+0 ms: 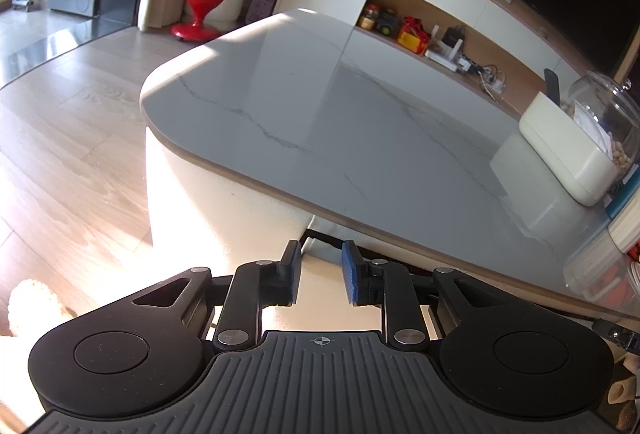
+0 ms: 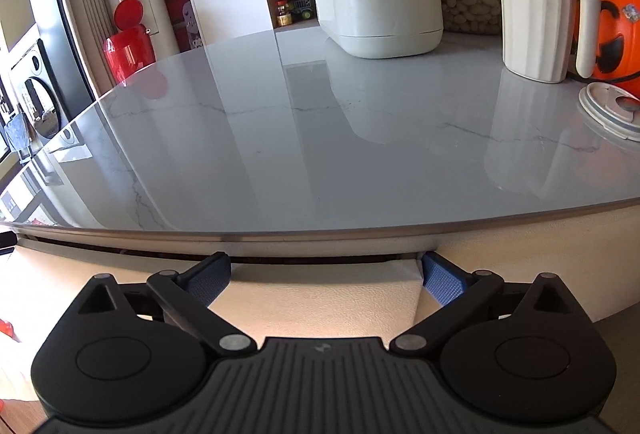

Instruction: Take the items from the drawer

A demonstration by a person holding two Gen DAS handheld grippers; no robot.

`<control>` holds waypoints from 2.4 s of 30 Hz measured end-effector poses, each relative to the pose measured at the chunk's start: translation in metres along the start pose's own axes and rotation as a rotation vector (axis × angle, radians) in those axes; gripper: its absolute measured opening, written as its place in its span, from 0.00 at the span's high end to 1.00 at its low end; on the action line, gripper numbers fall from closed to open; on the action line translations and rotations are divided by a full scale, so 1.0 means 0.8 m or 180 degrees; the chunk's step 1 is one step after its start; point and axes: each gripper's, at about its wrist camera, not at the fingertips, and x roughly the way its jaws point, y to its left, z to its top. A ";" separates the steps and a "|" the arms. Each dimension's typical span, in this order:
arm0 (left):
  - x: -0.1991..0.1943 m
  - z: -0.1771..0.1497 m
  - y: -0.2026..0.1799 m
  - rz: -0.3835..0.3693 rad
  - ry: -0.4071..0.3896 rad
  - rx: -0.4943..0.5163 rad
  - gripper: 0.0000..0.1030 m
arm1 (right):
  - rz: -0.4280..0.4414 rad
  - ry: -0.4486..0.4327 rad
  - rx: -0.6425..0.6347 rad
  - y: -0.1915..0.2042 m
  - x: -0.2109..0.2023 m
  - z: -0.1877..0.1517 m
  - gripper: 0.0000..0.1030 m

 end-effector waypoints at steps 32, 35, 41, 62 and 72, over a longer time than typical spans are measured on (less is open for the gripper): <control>0.023 -0.029 -0.147 0.0070 0.0404 0.1343 0.80 | -0.0555 0.0414 -0.0161 0.095 0.026 0.014 0.06; 0.012 -0.038 -0.144 0.0026 0.0422 0.1421 0.80 | -0.0518 0.0511 -0.0143 0.094 0.020 0.011 0.06; -0.017 -0.052 -0.132 -0.0079 0.0568 0.1394 0.80 | -0.0511 0.0527 -0.0129 0.098 -0.013 -0.019 0.06; -0.055 -0.098 -0.133 -0.0049 0.1186 0.1757 0.85 | -0.0720 0.0515 -0.0123 0.111 -0.054 -0.065 0.02; -0.024 -0.084 -0.142 -0.0252 0.1467 0.2018 0.84 | -0.0670 0.0577 -0.0127 0.110 -0.054 -0.065 0.02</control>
